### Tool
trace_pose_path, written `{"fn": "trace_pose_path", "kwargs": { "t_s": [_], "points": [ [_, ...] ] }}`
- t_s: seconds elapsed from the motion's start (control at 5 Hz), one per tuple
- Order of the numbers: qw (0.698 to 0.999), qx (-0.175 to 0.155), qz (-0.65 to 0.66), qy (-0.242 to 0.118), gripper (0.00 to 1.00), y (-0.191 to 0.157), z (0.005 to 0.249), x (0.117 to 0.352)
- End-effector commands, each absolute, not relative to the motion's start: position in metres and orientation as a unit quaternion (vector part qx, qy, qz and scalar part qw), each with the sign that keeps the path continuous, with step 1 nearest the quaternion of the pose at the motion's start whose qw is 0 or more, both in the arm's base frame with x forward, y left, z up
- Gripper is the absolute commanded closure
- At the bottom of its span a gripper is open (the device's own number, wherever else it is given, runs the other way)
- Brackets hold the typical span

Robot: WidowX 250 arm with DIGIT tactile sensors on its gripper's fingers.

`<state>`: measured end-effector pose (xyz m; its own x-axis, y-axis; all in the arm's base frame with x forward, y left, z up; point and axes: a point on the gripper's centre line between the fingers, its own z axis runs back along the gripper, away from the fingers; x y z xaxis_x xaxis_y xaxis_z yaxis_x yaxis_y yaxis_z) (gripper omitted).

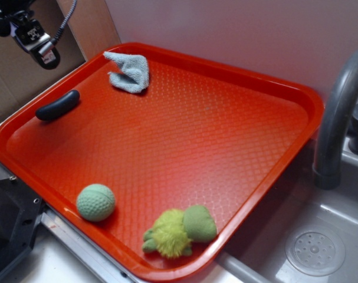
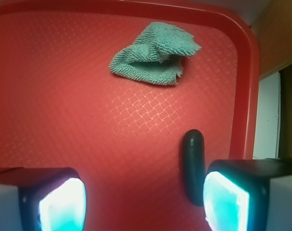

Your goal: Grab the plastic pickle.

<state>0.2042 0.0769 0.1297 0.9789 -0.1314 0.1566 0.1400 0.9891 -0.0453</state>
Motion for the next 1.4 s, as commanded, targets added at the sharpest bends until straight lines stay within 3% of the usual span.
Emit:
{"fn": "trace_pose_path", "kwargs": {
  "t_s": [0.0,0.2,0.4,0.8,1.0,1.2],
  "points": [
    [0.994,-0.03,-0.074,-0.079,0.0,0.089,0.092,0.211],
    [0.993,-0.05,-0.052,-0.091,0.0,0.098,0.058,0.202],
    [0.993,-0.045,-0.069,-0.086,0.0,0.095,0.042,0.195],
    [0.998,-0.015,-0.047,-0.049,0.0,0.105,0.025,0.201],
    [0.999,0.016,-0.033,-0.029,0.0,0.114,0.015,0.203],
    [0.999,0.0,-0.016,-0.035,1.0,0.118,0.018,0.202]
  ]
}}
